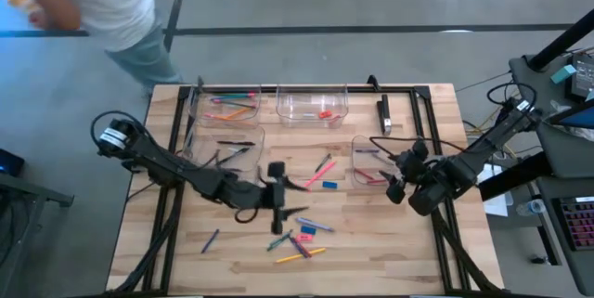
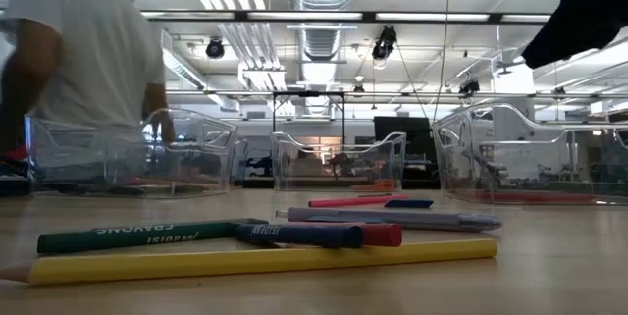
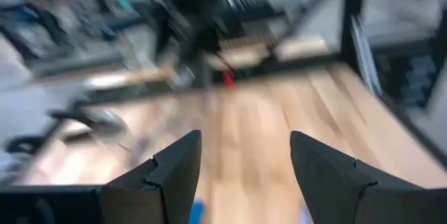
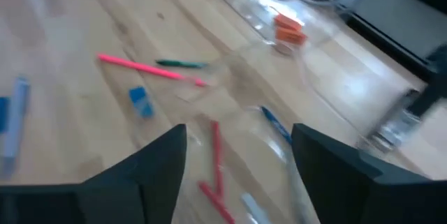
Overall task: Sort crayons/erasers/pens/pencils in bins
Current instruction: Put the gray crayon into the bottom right transparent bin
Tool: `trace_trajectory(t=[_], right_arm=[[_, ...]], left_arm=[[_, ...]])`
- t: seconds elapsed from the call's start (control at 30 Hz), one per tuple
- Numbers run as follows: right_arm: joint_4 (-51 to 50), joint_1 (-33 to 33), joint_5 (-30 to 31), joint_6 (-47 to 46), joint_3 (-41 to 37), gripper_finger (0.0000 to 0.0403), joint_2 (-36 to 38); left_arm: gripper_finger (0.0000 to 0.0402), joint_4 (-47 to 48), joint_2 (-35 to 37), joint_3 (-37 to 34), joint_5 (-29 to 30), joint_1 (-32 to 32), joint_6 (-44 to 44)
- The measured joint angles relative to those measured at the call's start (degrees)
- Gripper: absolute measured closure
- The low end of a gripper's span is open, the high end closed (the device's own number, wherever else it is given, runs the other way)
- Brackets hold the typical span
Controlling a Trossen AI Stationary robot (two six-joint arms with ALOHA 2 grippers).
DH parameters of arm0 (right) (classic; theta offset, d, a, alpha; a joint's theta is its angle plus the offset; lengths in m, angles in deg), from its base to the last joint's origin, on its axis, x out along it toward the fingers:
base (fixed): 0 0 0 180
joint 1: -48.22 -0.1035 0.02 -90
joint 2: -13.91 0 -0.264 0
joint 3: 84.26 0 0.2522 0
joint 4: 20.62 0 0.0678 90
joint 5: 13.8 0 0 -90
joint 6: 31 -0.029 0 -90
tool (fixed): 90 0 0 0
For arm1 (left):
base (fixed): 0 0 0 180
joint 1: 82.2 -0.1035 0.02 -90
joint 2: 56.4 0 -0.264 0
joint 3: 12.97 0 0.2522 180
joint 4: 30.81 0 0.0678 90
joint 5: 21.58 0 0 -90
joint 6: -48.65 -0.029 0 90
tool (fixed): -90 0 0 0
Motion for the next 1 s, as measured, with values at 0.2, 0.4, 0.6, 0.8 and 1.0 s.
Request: trace_trajectory(t=[0.2,0.4,0.6,0.8,1.0], right_arm=[[10.5,0.0,0.2,8.5,0.0,0.0144,-1.6],[17.8,0.0,0.2,14.5,0.0,0.0154,-3.9],[18.0,0.0,0.2,15.0,0.0,0.0158,-5.3],[18.2,0.0,0.2,14.9,0.0,0.0157,-6.0],[18.3,0.0,0.2,14.9,0.0,0.0158,-6.0]], left_arm=[[0.0198,17.2,-10.0,8.0,-5.8,3.0,6.1],[0.0212,27.6,-18.4,11.9,-10.8,5.5,10.9],[0.0263,29.1,-20.5,12.4,-13.3,6.0,15.8],[0.0308,29.5,-21.4,12.2,-13.4,7.4,16.5],[0.0324,34.3,-20.9,13.2,-13.4,9.1,22.5]])
